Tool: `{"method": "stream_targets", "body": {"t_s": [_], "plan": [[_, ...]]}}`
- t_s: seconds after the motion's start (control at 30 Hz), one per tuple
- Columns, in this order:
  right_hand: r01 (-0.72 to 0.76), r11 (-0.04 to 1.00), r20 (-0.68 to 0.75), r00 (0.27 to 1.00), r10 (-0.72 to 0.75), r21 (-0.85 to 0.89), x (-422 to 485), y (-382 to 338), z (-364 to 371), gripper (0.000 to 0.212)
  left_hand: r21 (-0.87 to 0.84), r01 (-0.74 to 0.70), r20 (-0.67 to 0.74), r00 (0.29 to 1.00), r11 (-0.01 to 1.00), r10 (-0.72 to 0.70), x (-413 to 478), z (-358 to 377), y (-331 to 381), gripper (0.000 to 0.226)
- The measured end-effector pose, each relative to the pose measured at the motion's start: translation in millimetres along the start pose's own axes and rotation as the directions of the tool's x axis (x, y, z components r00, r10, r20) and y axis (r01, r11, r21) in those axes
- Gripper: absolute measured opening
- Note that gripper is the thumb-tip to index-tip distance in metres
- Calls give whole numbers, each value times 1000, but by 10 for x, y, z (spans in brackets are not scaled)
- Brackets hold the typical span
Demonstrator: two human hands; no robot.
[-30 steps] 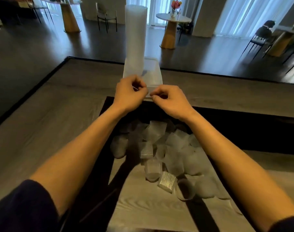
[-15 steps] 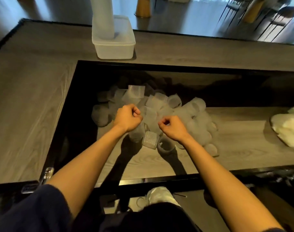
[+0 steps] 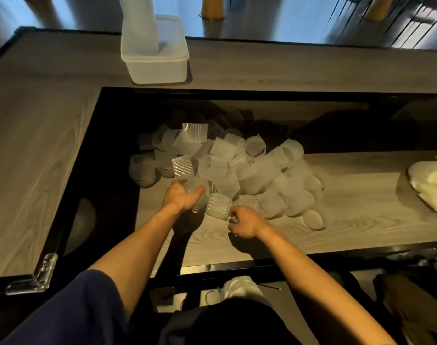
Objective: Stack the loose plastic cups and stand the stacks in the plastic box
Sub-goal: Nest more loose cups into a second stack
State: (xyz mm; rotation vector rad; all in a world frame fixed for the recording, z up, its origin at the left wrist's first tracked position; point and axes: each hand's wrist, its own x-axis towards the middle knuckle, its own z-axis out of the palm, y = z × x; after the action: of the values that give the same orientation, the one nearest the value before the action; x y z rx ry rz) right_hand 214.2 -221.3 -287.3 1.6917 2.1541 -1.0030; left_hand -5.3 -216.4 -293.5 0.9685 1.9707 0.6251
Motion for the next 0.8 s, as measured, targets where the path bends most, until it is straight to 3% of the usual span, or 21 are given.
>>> {"method": "stream_targets", "body": {"t_s": [0.1, 0.27, 0.43, 0.63, 0.8], "plan": [[25, 999, -64, 998, -27, -32, 27, -7, 62, 23, -42, 70, 23, 997, 997, -69, 26, 62, 15, 94], [37, 999, -205, 978, -40, -19, 68, -56, 84, 32, -64, 104, -17, 994, 993, -105, -63, 97, 50, 75], [3, 1000, -163, 987, -7, -20, 80, -62, 129, 27, -11, 103, 0, 995, 995, -103, -173, 75, 31, 59], [-46, 988, -85, 996, 34, -148, 72, -81, 118, 22, 49, 111, 130, 985, 993, -116, -278, 14, -86, 45], [-42, 999, -308, 950, 50, 35, 83, -109, 91, 29, 53, 139, 200, 969, 989, -147, -298, -104, -47, 47]]}}
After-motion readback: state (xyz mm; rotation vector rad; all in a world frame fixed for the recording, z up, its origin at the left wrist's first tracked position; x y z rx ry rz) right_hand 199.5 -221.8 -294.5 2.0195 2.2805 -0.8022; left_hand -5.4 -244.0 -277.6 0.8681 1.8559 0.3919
